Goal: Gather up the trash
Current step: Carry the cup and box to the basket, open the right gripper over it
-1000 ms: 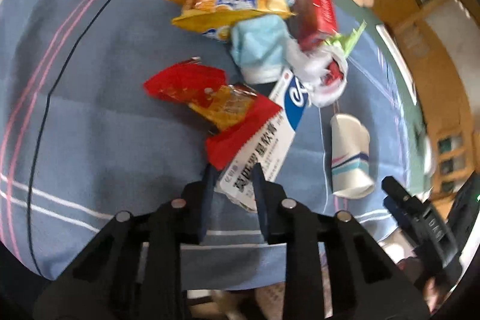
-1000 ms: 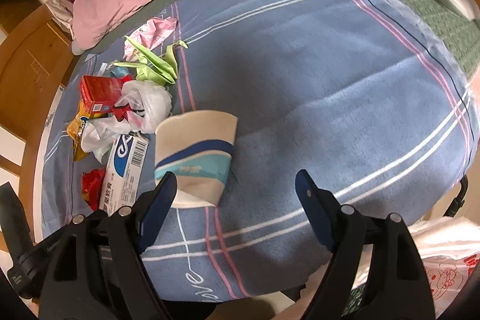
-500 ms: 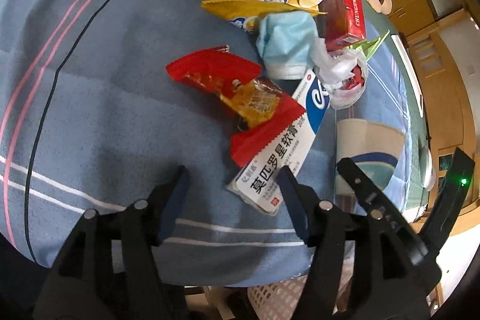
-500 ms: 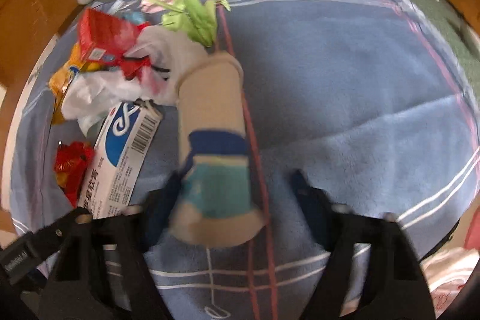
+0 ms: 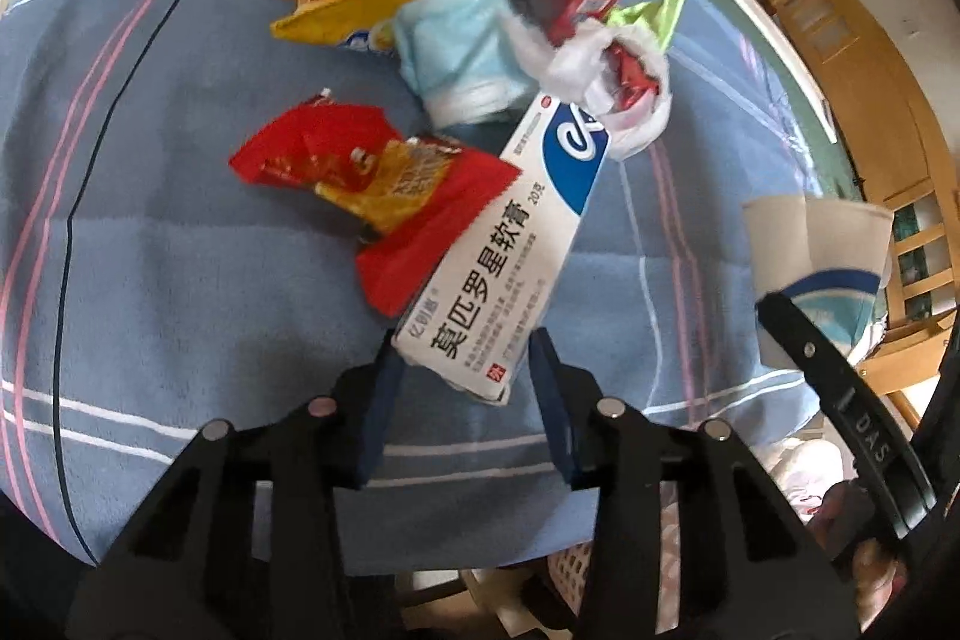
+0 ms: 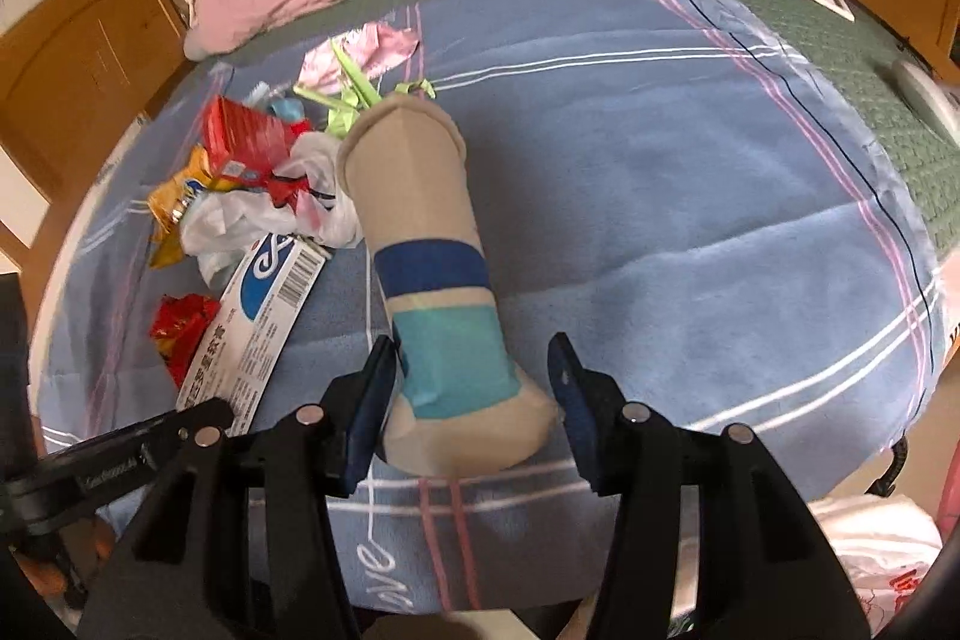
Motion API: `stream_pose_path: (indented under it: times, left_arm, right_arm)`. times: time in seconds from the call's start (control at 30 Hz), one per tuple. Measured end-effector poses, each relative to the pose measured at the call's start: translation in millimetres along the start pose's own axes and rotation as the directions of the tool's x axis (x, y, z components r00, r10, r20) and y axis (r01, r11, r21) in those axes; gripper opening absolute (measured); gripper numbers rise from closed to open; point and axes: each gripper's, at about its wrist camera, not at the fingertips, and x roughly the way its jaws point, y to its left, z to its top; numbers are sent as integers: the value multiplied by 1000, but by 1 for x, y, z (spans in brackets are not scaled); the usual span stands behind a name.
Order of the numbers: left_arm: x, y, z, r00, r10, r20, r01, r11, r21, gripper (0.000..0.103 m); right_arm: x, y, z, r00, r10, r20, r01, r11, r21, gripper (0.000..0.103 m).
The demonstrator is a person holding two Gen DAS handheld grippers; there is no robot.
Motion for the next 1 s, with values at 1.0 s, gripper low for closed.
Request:
stream_pose_path:
  times: [1.0]
  left_arm:
    - [-96,-109,-111,915,-391,96,319,849,420,42]
  right_arm:
    - [-136,-133,-118,995,-47,-89,53,997,59,52]
